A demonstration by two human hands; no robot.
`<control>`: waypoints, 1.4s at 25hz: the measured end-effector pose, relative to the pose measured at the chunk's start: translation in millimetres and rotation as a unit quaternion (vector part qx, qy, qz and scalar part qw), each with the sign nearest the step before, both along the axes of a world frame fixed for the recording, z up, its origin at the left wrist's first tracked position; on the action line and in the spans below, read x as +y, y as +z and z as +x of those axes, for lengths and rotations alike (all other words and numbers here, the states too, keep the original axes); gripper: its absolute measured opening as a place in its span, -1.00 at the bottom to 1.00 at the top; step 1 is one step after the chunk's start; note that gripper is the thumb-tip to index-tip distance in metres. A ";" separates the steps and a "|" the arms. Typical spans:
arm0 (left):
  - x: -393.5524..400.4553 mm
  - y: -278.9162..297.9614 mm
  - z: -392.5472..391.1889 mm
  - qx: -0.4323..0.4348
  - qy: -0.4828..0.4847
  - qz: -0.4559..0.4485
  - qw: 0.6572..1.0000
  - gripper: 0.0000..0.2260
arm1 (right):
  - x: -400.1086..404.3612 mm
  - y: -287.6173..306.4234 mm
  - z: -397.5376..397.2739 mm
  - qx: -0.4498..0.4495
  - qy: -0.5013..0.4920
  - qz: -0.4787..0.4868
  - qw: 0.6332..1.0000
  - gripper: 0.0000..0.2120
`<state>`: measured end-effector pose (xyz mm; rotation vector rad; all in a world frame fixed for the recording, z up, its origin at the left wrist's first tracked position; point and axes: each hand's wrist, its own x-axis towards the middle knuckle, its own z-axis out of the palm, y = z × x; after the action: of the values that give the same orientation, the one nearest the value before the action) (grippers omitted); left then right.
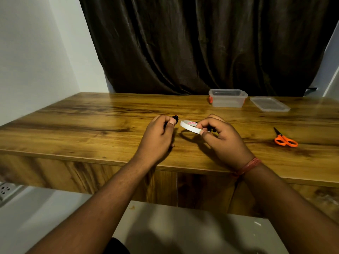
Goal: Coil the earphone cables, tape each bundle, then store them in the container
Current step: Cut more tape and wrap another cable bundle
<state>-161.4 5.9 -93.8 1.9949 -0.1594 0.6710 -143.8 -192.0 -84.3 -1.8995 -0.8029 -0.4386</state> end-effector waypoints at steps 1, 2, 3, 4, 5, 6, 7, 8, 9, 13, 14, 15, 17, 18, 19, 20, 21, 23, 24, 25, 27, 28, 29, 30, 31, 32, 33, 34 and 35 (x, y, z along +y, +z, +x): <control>-0.3 1.1 -1.3 -0.012 -0.002 0.035 0.999 -0.86 | 0.4 -0.3 0.3 0.002 0.002 -0.004 1.000 -0.87; -1.0 2.4 -3.3 -0.024 -0.001 0.069 0.997 -0.85 | 0.8 -0.8 0.6 0.005 0.002 -0.009 1.000 -0.86; -1.1 3.0 -4.6 -0.030 0.002 0.088 0.996 -0.85 | 1.0 -1.1 0.7 0.008 0.001 -0.016 1.000 -0.86; -1.2 3.0 -5.0 -0.026 0.003 0.087 0.996 -0.86 | 0.8 -1.5 1.0 0.010 0.001 -0.023 1.000 -0.86; -0.9 2.8 -5.4 -0.017 -0.001 0.072 0.997 -0.86 | 0.5 -1.7 1.1 0.009 0.002 -0.028 1.000 -0.86; -1.2 2.9 -6.0 -0.007 -0.008 0.050 0.999 -0.86 | 0.0 -1.7 1.2 0.007 0.003 -0.032 0.999 -0.86; -1.6 3.1 -6.6 -0.001 -0.011 0.034 0.999 -0.87 | -0.4 -1.7 1.3 0.005 0.003 -0.034 0.999 -0.87; -1.7 3.4 -6.8 0.002 -0.008 0.033 0.999 -0.87 | -0.5 -1.7 1.5 0.003 0.002 -0.034 0.999 -0.87; -1.4 3.4 -7.0 0.001 -0.001 0.043 0.999 -0.88 | -0.5 -1.5 1.4 0.003 0.001 -0.033 0.999 -0.87; -0.7 3.3 -7.4 0.017 0.016 0.074 0.997 -0.90 | 0.3 -0.9 -0.8 0.016 0.002 -0.026 1.000 -0.85; -0.7 3.0 -7.1 0.020 0.014 0.075 0.997 -0.91 | 0.4 -0.9 -0.5 0.019 0.003 -0.027 0.999 -0.85; -0.7 2.8 -6.7 0.023 0.013 0.078 0.997 -0.91 | 0.6 -0.8 -0.3 0.020 0.004 -0.028 0.999 -0.85; -1.1 3.2 -6.5 0.031 0.009 0.069 0.997 -0.91 | 0.8 -0.7 0.8 0.024 0.012 -0.015 1.000 -0.87; -1.4 3.7 -6.3 0.034 0.000 0.049 0.998 -0.91 | 0.5 -0.6 1.3 0.029 0.018 0.001 0.999 -0.88; -1.3 3.9 -5.9 0.037 -0.012 0.025 0.999 -0.92 | -0.1 -0.5 1.7 0.035 0.025 0.017 0.999 -0.88; -1.3 3.8 -5.2 0.043 -0.026 0.000 0.999 -0.92 | -0.8 -0.6 2.2 0.041 0.029 0.029 0.998 -0.88; -0.5 3.0 -4.3 0.051 -0.046 -0.029 0.997 -0.92 | -1.6 -0.9 2.9 0.046 0.033 0.039 0.998 -0.87; 2.3 0.5 -0.9 0.078 -0.109 -0.112 0.985 -0.90 | -2.4 -1.8 4.2 0.057 0.037 0.056 0.996 -0.88; 4.0 -0.2 0.7 0.094 -0.144 -0.156 0.973 -0.88 | -2.6 -2.3 5.0 0.064 0.036 0.063 0.995 -0.88; 5.9 -0.9 2.2 0.105 -0.173 -0.191 0.960 -0.85 | -2.7 -2.4 4.9 0.069 0.037 0.068 0.995 -0.88; 6.7 -0.4 2.5 0.115 -0.194 -0.227 0.947 -0.82 | -2.8 -2.6 5.5 0.072 0.037 0.069 0.994 -0.88; 5.8 0.9 1.2 0.115 -0.188 -0.220 0.950 -0.83 | -2.8 -2.7 5.9 0.071 0.037 0.068 0.994 -0.89; 4.6 2.1 -0.4 0.112 -0.174 -0.196 0.959 -0.83 | -2.9 -2.8 6.3 0.068 0.038 0.065 0.995 -0.89; 2.8 3.6 -2.7 0.109 -0.158 -0.160 0.968 -0.81 | -2.8 -3.0 6.5 0.065 0.038 0.062 0.995 -0.89; 1.6 4.3 -4.7 0.104 -0.145 -0.126 0.976 -0.79 | -2.8 -2.9 6.5 0.064 0.039 0.058 0.996 -0.89; 0.9 4.2 -5.4 0.094 -0.135 -0.099 0.981 -0.80 | -2.5 -2.9 6.6 0.064 0.039 0.055 0.996 -0.89; 1.1 3.8 -5.6 0.083 -0.126 -0.083 0.985 -0.83 | -2.7 -2.8 6.6 0.061 0.038 0.050 0.996 -0.89; 1.4 3.3 -5.3 0.075 -0.118 -0.076 0.987 -0.88 | -2.6 -2.9 6.7 0.058 0.037 0.047 0.997 -0.89; 2.6 2.7 -5.1 0.070 -0.111 -0.075 0.989 -0.91 | -2.5 -2.8 6.3 0.054 0.036 0.044 0.997 -0.88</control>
<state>-166.5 8.5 -91.1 1.8394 -0.2351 0.3881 -137.5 -194.5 -87.1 -1.7910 -0.7656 -0.3202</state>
